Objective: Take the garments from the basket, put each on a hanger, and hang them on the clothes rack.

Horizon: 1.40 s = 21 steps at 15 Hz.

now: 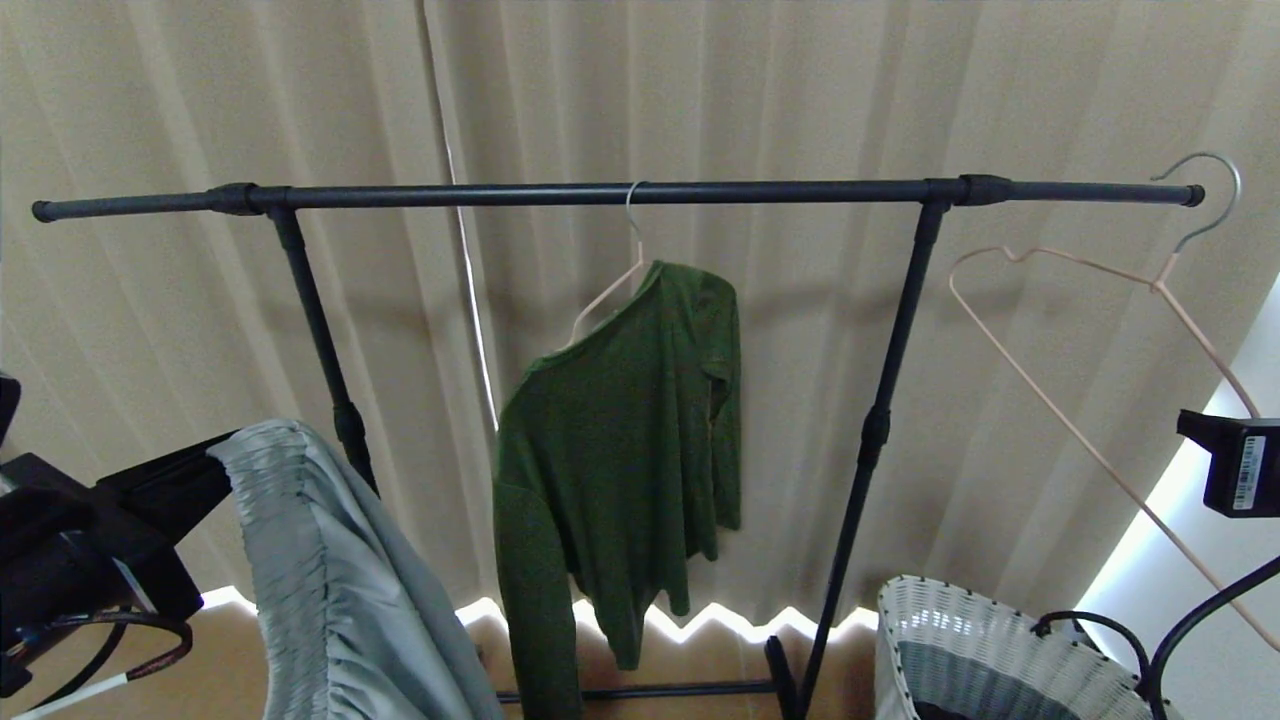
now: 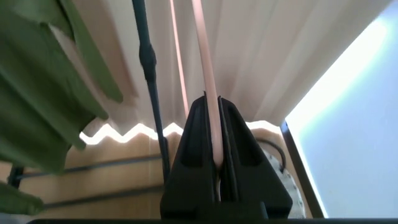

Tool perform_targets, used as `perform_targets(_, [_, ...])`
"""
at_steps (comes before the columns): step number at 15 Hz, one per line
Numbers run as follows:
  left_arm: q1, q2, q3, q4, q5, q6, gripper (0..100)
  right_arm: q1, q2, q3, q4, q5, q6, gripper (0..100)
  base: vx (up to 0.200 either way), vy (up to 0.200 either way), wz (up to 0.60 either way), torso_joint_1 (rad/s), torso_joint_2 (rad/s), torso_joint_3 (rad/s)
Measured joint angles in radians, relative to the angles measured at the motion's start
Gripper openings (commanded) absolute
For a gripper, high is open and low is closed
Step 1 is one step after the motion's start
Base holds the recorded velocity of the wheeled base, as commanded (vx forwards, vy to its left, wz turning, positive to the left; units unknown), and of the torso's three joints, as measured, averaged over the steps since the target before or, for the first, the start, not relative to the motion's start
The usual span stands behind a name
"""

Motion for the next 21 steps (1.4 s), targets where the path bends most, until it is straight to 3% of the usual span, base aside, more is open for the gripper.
perform_targets(6, [0.000, 0.002, 0.004, 0.000, 0.000, 0.001, 0, 0.001, 0.002, 0.005, 0.000, 0.001, 0.000, 0, -0.200, 0.000, 0.00, 0.003, 0.00, 0.000])
perform_targets(21, [0.000, -0.001, 0.012, -0.001, 0.000, 0.002, 0, 0.002, 0.002, 0.027, 0.000, 0.001, 0.002, 0, 0.000, 0.000, 0.00, 0.000, 0.00, 0.000])
